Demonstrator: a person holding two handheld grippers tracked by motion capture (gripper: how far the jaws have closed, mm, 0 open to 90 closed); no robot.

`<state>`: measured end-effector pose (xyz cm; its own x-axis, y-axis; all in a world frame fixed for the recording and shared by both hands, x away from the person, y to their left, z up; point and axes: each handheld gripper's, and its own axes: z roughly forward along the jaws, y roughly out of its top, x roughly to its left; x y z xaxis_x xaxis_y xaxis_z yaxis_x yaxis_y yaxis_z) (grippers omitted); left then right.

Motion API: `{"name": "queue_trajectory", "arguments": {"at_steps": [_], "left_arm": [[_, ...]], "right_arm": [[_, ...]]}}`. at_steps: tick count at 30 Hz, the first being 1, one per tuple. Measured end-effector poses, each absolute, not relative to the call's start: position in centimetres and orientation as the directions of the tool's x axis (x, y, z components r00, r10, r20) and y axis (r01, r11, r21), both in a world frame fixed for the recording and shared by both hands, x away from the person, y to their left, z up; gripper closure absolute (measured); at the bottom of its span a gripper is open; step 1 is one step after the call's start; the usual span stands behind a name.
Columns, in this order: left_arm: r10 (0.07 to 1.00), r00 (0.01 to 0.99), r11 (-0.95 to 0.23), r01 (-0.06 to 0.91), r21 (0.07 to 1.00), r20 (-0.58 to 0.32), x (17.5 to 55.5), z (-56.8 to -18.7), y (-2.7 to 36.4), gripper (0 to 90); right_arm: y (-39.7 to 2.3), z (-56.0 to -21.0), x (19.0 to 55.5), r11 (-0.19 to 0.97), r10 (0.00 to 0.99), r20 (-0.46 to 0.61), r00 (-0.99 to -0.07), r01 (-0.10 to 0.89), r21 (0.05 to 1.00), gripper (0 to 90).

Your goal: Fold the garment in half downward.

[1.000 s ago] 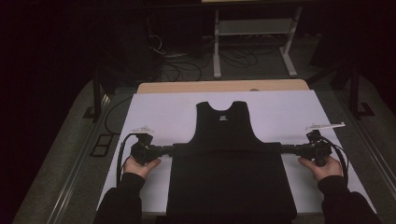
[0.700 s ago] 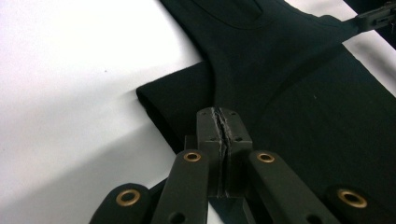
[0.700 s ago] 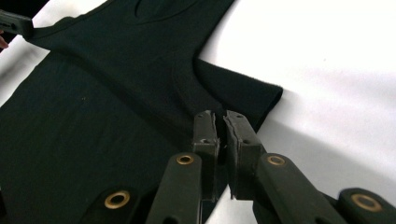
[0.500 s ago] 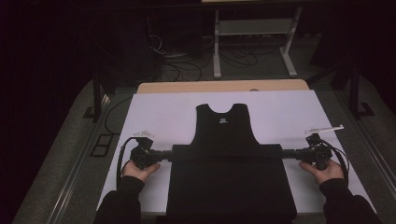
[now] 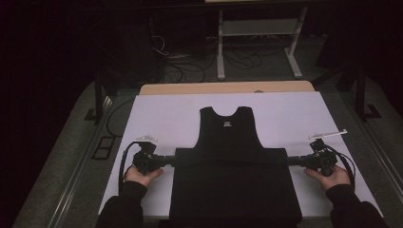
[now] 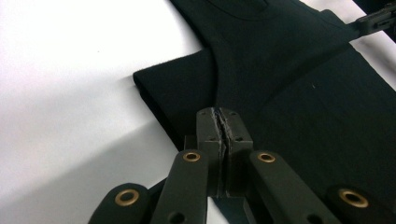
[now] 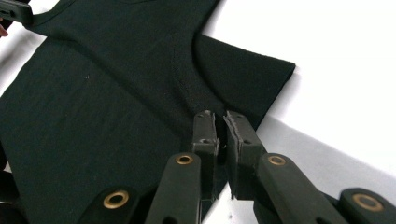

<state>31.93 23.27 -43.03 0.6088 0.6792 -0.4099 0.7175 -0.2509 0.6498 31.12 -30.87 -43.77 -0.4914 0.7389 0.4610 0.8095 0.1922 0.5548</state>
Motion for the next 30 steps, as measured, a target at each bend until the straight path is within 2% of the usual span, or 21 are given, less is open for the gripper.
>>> {"name": "queue_trajectory", "arguments": {"at_steps": [30], "left_arm": [[0.678, 0.612, -0.274, 0.724, 0.633, -0.408, 31.5, -43.3, 23.2, 86.6]], "right_arm": [[-30.6, -44.0, 29.8, 0.211, 0.720, 0.482, -0.500, 0.819, 0.534, 80.9]]}}
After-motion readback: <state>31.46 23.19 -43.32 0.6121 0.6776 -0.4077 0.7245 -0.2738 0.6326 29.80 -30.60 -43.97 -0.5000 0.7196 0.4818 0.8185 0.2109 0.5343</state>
